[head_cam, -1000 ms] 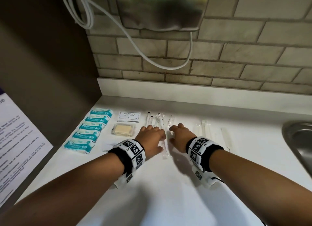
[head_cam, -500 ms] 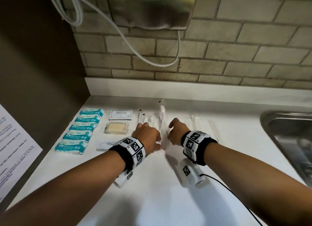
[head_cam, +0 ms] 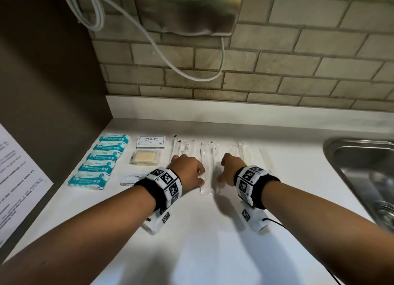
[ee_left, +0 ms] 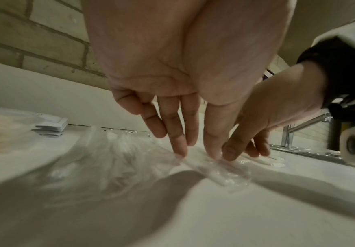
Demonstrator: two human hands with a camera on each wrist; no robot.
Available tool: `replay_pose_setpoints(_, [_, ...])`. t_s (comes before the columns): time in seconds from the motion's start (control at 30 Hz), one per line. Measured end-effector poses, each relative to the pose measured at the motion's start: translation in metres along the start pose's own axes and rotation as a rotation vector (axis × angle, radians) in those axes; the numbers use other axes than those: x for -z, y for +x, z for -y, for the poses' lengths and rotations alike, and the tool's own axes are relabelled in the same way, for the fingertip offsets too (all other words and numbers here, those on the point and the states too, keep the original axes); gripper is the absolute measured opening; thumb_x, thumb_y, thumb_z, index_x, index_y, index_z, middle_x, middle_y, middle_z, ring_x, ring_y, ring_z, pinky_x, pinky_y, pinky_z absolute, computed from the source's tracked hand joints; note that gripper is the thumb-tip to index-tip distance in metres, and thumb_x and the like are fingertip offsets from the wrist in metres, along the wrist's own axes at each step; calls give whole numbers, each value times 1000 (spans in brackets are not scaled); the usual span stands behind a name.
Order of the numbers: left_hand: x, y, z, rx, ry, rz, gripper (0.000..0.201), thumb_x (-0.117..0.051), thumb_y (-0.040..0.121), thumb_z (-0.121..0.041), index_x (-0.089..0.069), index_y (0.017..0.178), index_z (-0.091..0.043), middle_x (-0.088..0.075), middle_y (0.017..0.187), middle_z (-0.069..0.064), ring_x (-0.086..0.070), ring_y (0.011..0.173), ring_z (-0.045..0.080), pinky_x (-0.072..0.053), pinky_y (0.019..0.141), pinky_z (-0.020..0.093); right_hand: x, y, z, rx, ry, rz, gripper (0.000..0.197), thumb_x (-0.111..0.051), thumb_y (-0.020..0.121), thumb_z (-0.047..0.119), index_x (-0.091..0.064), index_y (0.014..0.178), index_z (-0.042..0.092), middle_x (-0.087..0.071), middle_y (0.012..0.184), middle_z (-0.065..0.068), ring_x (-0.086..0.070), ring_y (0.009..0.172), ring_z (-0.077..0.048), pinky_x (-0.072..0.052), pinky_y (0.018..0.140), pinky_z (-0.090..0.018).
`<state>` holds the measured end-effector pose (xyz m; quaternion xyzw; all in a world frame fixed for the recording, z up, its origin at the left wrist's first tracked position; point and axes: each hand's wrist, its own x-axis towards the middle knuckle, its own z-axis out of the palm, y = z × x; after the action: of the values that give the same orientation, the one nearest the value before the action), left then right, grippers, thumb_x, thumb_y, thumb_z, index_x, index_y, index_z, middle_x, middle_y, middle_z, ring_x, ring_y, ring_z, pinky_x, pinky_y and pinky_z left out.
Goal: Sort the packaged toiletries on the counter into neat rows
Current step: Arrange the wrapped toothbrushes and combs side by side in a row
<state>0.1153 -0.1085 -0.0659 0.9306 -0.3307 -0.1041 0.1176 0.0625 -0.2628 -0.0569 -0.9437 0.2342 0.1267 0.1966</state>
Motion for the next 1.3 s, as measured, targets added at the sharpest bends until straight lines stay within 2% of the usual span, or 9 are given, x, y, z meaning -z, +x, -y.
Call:
replay_pose_setpoints(0.17, [-12,4,9,28,83,44,58,-64,66,-70,-61,113,-35,-59,112,-10,-42,116,26,-38,95,41,5,-7,6,219,-189,26,55,-60,88,19,-42,139,14,-46,137,-7,-47,125,-28,-46,96,-37])
replay_pose_setpoints(0.33, [-8,2,-3,-33,163,55,49,-60,80,-62,-63,114,-26,-65,113,-5,-37,121,23,-29,95,39,0,-15,1,257,-311,100,57,-64,86,25,-46,137,7,-50,139,-9,-52,123,-30,-46,98,-39])
replay_pose_setpoints(0.53, [-4,3,-12,-57,177,88,45,-57,83,-60,-62,110,-24,-66,111,-3,-39,121,24,-27,94,40,3,-11,-14,258,-328,109,69,-60,90,33,-29,148,12,-30,154,-6,-33,139,-32,-31,112,-43])
replay_pose_setpoints(0.67, [-5,0,-14,-57,141,69,48,-58,85,-58,-61,118,-24,-65,113,-6,-40,122,23,-28,96,40,5,-7,-14,251,-350,111,65,-57,89,31,-31,147,15,-33,152,-7,-32,138,-32,-32,113,-44])
replay_pose_setpoints(0.77, [10,-8,-9,16,5,-79,45,-61,88,-48,-59,129,-30,-60,128,-8,-41,128,23,-31,104,41,8,-5,-2,273,-282,26,60,-54,90,25,-33,146,19,-38,148,-7,-35,135,-30,-37,109,-43])
replay_pose_setpoints(0.9, [37,-14,22,101,48,-207,27,-57,93,-32,-65,120,-32,-58,130,-5,-44,123,22,-32,104,37,5,-1,31,365,-136,-41,38,-49,90,22,-52,128,18,-56,131,-6,-53,119,-26,-47,98,-39])
replay_pose_setpoints(1.0, [38,-24,49,68,107,-158,29,-57,90,-34,-66,117,-37,-59,129,-12,-41,119,19,-31,101,39,-5,-1,60,413,-95,58,37,-44,94,16,-53,129,21,-53,132,-7,-55,119,-25,-46,100,-36])
replay_pose_setpoints(1.13, [25,-38,60,-74,212,3,45,-55,86,-52,-59,129,-38,-44,146,-18,-24,138,23,-17,109,44,-19,2,78,362,-151,135,41,-46,97,20,-46,137,15,-40,139,-11,-51,122,-30,-43,103,-41])
replay_pose_setpoints(1.3, [13,-33,61,-125,232,18,50,-52,86,-58,-58,131,-34,-48,144,-19,-22,142,25,-15,110,43,-11,3,76,286,-241,122,34,-49,95,27,-60,123,9,-49,125,-11,-46,121,-29,-43,102,-41])
